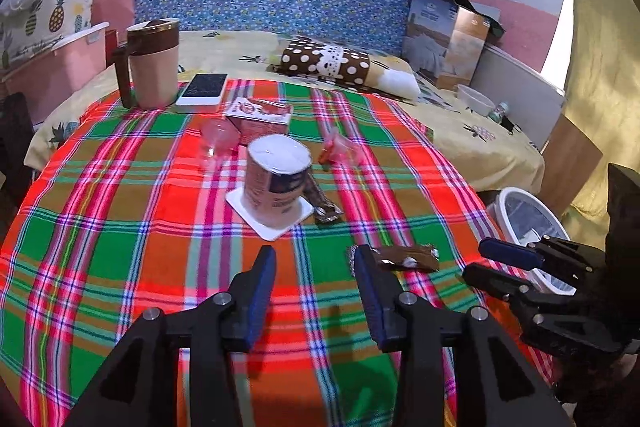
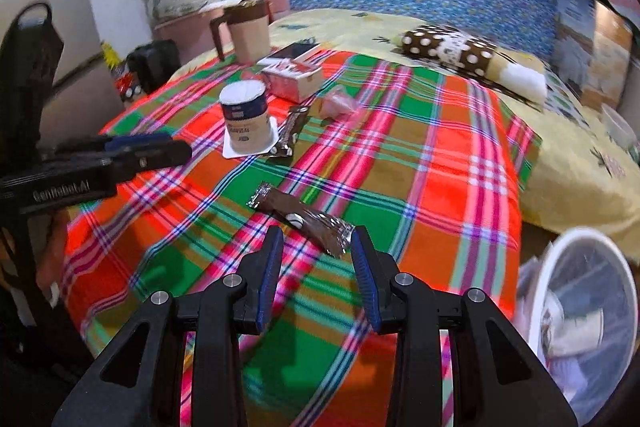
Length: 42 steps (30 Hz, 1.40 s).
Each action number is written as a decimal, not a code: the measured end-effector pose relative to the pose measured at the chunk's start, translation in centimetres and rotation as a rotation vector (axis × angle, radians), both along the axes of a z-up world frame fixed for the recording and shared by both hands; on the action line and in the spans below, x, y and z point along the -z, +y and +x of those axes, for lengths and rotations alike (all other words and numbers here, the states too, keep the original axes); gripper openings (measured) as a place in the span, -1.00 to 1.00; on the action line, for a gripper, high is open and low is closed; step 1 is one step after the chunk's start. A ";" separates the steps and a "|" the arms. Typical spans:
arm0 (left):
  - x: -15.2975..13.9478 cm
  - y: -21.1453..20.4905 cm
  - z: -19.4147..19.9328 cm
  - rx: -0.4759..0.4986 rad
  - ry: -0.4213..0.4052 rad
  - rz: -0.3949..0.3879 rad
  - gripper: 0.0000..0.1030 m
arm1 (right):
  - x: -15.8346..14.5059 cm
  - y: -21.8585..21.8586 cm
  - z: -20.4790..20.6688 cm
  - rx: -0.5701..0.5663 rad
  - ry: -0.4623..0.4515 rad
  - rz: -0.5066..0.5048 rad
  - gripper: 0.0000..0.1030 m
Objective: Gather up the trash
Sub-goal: 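Grasp a brown snack wrapper with the right tool while the left tool grasps the white lidded cup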
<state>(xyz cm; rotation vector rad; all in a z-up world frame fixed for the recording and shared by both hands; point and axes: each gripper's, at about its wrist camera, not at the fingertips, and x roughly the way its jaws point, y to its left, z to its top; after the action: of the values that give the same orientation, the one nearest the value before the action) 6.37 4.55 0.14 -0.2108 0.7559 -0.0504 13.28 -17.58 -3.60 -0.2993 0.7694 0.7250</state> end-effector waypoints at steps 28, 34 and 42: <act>0.9 1.8 3.1 -0.029 0.024 -0.009 -0.20 | 1.8 -1.4 0.8 0.110 0.132 -0.004 -0.74; 1.3 1.5 4.2 -0.031 0.034 0.000 -0.20 | 1.8 -2.4 1.1 0.175 0.130 0.020 -0.75; 2.1 1.4 6.0 -0.042 0.042 0.001 0.16 | 2.2 -2.9 2.0 0.187 0.152 0.035 -0.75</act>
<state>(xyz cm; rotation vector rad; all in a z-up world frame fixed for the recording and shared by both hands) 12.32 5.94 -1.96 -0.2272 0.7926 -0.0062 15.25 -20.43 -5.78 -0.1386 0.9152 0.5884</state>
